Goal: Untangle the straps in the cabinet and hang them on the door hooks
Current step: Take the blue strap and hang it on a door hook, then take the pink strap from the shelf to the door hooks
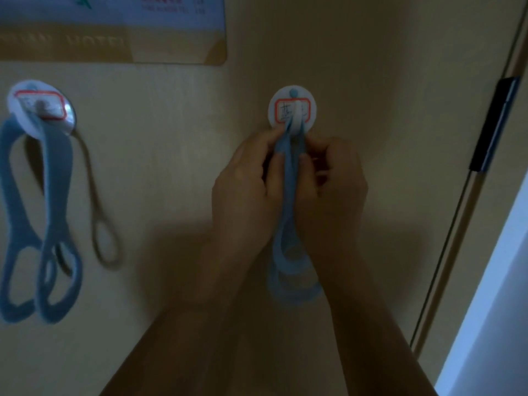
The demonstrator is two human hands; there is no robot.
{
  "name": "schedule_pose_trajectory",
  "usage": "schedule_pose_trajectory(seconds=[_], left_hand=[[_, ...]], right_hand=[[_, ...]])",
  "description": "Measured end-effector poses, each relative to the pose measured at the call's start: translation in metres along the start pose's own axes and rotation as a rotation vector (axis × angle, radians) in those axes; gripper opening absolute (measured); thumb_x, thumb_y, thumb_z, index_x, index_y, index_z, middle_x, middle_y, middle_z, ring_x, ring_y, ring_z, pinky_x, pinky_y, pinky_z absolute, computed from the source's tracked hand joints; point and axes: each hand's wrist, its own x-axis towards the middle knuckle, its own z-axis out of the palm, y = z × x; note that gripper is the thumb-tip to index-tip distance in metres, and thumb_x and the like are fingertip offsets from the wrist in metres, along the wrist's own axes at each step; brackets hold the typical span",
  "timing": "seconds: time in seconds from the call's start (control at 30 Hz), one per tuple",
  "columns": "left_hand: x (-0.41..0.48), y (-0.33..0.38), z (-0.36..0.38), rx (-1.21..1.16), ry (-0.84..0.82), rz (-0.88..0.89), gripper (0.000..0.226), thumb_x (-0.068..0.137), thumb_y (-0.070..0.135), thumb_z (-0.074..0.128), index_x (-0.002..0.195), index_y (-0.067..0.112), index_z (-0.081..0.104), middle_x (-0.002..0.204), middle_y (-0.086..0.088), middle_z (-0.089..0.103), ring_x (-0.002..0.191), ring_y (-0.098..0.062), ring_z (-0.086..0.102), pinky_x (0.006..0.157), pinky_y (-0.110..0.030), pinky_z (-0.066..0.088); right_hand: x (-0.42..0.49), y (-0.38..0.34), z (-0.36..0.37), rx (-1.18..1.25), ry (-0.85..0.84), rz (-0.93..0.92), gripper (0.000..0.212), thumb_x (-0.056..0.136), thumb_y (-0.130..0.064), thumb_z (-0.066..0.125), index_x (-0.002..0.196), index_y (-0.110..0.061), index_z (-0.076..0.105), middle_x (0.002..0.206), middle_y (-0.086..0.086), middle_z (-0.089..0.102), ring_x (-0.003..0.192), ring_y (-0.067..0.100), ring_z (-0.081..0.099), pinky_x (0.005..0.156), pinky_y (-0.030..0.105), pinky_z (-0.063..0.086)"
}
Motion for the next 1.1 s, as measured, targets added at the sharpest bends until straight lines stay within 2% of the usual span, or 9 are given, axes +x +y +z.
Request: schedule_pose_trajectory(seconds=[0.1,0.17,0.27,0.33,0.47,0.6,0.67,0.77,1.1], left_hand=[[-0.024,-0.011,-0.005,0.014,-0.096,-0.024,0.046,0.093,0.023,0.045,0.138,0.028,0.039,0.121,0.003,0.062,0.104,-0.013,0.062,0.087,-0.040,0.052],[-0.044,-0.022,-0.013,0.049,-0.148,-0.044,0.043,0.094,0.026,0.044,0.137,0.022,0.044,0.120,0.000,0.062,0.103,-0.013,0.061,0.088,-0.037,0.051],[-0.076,-0.039,-0.032,0.152,-0.176,-0.034,0.045,0.090,0.028,0.042,0.130,0.009,0.050,0.118,-0.011,0.061,0.104,-0.014,0.054,0.092,-0.026,0.043],[-0.102,-0.048,-0.047,0.209,-0.174,-0.107,0.049,0.086,0.030,0.042,0.127,0.004,0.052,0.119,-0.016,0.061,0.107,-0.014,0.050,0.092,-0.020,0.037],[-0.154,-0.060,-0.083,0.330,-0.292,-0.319,0.058,0.083,0.045,0.037,0.129,0.012,0.052,0.123,-0.009,0.059,0.112,-0.023,0.056,0.094,-0.035,0.047],[-0.195,-0.068,-0.121,0.478,-0.340,-0.427,0.044,0.083,0.043,0.037,0.118,0.025,0.055,0.108,0.002,0.060,0.097,-0.013,0.058,0.079,-0.016,0.039],[-0.215,-0.066,-0.143,0.570,-0.351,-0.467,0.043,0.084,0.039,0.039,0.115,0.018,0.059,0.103,-0.001,0.064,0.091,-0.015,0.062,0.074,-0.018,0.041],[-0.247,-0.054,-0.182,0.653,-0.386,-0.581,0.049,0.083,0.039,0.038,0.114,0.011,0.062,0.102,-0.007,0.067,0.090,-0.025,0.065,0.076,-0.029,0.048],[-0.387,0.055,-0.320,0.918,-0.256,-1.017,0.046,0.086,0.036,0.039,0.119,0.011,0.060,0.109,-0.011,0.067,0.097,-0.029,0.063,0.080,-0.036,0.052]], right_hand=[[-0.026,0.004,0.003,-0.179,0.031,-0.163,0.018,0.083,-0.010,0.050,0.086,0.003,0.062,0.079,0.016,0.058,0.070,0.013,0.045,0.062,0.015,0.036],[-0.049,0.012,0.001,-0.247,0.023,-0.258,0.024,0.086,-0.013,0.051,0.072,0.000,0.064,0.071,0.017,0.058,0.072,0.018,0.042,0.062,0.029,0.038],[-0.088,0.017,-0.004,-0.259,-0.024,-0.279,0.046,0.098,-0.022,0.036,0.068,-0.004,0.067,0.068,0.016,0.060,0.072,0.022,0.044,0.061,0.035,0.040],[-0.113,0.016,-0.005,-0.260,-0.090,-0.251,0.042,0.095,-0.017,0.037,0.066,-0.004,0.065,0.066,0.017,0.059,0.068,0.027,0.046,0.059,0.038,0.040],[-0.161,0.012,0.001,-0.189,-0.355,-0.147,0.020,0.080,-0.008,0.046,0.067,-0.004,0.061,0.064,0.013,0.055,0.069,0.022,0.041,0.061,0.039,0.035],[-0.202,-0.008,0.005,-0.158,-0.623,-0.117,0.022,0.086,-0.015,0.041,0.082,-0.010,0.062,0.077,0.007,0.062,0.074,0.022,0.052,0.063,0.032,0.047],[-0.223,-0.026,0.009,-0.106,-0.719,-0.206,0.028,0.090,-0.015,0.032,0.085,-0.008,0.059,0.080,0.006,0.065,0.079,0.017,0.051,0.064,0.027,0.051],[-0.258,-0.057,0.017,0.064,-0.862,-0.094,0.016,0.083,-0.010,0.049,0.087,-0.007,0.065,0.081,0.005,0.066,0.079,0.013,0.052,0.066,0.025,0.049],[-0.374,-0.201,-0.003,0.387,-1.554,-0.155,0.027,0.081,-0.017,0.047,0.096,-0.004,0.066,0.091,0.014,0.066,0.090,0.034,0.060,0.076,0.042,0.052]])
